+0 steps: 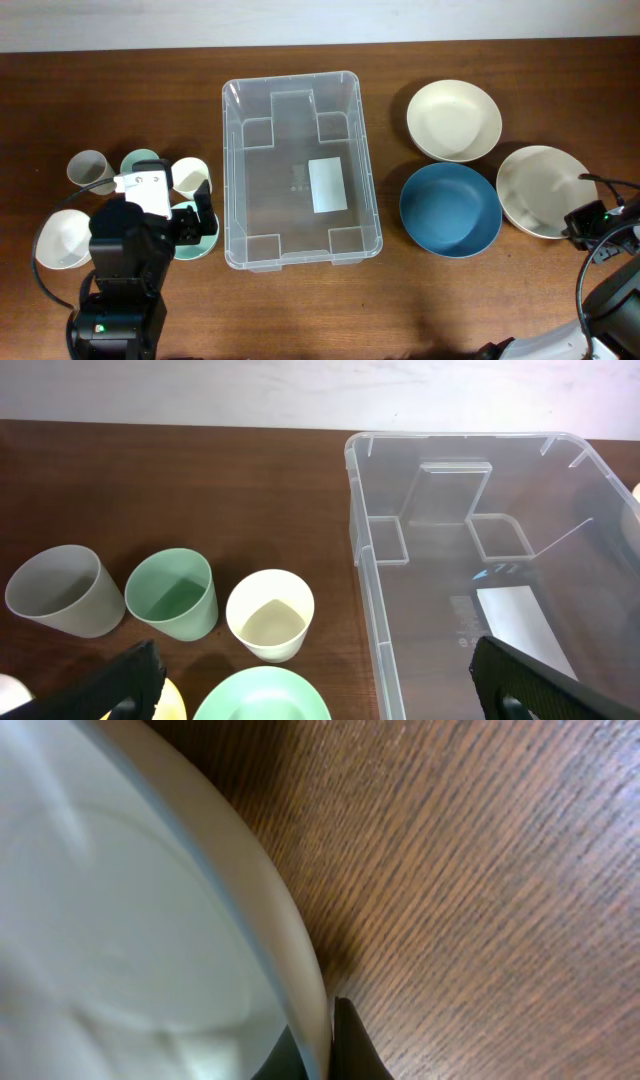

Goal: Pack container
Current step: 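Grip the cream bowl rim with the right gripper and lift it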

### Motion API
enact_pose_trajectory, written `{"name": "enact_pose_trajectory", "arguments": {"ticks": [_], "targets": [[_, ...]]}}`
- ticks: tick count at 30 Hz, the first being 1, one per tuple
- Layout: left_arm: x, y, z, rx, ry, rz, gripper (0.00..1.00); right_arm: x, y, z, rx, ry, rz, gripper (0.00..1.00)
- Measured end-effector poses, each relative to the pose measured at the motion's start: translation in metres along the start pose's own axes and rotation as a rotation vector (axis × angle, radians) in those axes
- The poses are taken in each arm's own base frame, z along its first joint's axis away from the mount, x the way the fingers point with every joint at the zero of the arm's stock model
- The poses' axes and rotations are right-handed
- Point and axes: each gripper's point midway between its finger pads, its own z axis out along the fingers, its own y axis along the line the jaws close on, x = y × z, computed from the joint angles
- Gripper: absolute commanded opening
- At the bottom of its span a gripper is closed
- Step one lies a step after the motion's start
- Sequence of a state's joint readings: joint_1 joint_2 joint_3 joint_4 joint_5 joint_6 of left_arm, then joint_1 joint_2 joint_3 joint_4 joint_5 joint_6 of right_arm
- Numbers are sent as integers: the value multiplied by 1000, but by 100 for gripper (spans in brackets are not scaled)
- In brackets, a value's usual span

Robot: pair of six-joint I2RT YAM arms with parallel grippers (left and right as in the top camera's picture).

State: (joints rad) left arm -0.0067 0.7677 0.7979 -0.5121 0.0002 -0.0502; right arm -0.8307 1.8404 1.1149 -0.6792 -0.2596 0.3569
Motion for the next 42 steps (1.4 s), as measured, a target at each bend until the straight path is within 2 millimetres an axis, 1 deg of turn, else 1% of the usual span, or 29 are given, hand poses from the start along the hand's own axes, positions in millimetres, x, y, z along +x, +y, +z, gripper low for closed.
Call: {"name": "enact_pose_trajectory", "arguments": {"ticks": [2, 3, 6, 8, 10, 13, 16, 19, 24, 25, 26, 27, 31, 32, 35, 36, 42], "targets": [[0, 0, 0, 0, 0, 0, 100, -5, 4, -9, -8, -22, 0, 4], [0, 0, 0, 0, 0, 0, 100, -8, 8, -17, -16, -42, -3, 4], [0, 0, 0, 0, 0, 0, 100, -21, 21, -48, -46, -119, -23, 4], [0, 0, 0, 0, 0, 0, 100, -28, 33, -77, -76, -183, -42, 4], [0, 0, 0, 0, 0, 0, 100, -32, 42, -100, -100, -235, -59, 4], [0, 0, 0, 0, 0, 0, 100, -31, 53, -130, -128, -299, -85, 4], [0, 0, 0, 0, 0, 0, 100, -23, 61, -143, -140, -315, -111, 4], [0, 0, 0, 0, 0, 0, 100, -17, 57, -137, -118, -281, -103, 4], [0, 0, 0, 0, 0, 0, 100, -15, 42, -111, -53, -205, -78, 4], [0, 0, 0, 0, 0, 0, 100, -14, 39, -102, -38, -178, -71, 6], [0, 0, 0, 0, 0, 0, 100, -13, 37, -98, -33, -165, -67, 12], [0, 0, 0, 0, 0, 0, 100, -13, 34, -89, -22, -140, -61, 17], [0, 0, 0, 0, 0, 0, 100, -9, 25, -62, 11, -64, -67, 18], [0, 0, 0, 0, 0, 0, 100, -8, 23, -56, 17, -48, -67, 20], [0, 0, 0, 0, 0, 0, 100, -6, 18, -41, 32, -7, -65, 42], [0, 0, 0, 0, 0, 0, 100, -5, 16, -36, 36, 3, -67, 45], [0, 0, 0, 0, 0, 0, 100, -6, 10, -12, 46, 43, -61, 43]]}}
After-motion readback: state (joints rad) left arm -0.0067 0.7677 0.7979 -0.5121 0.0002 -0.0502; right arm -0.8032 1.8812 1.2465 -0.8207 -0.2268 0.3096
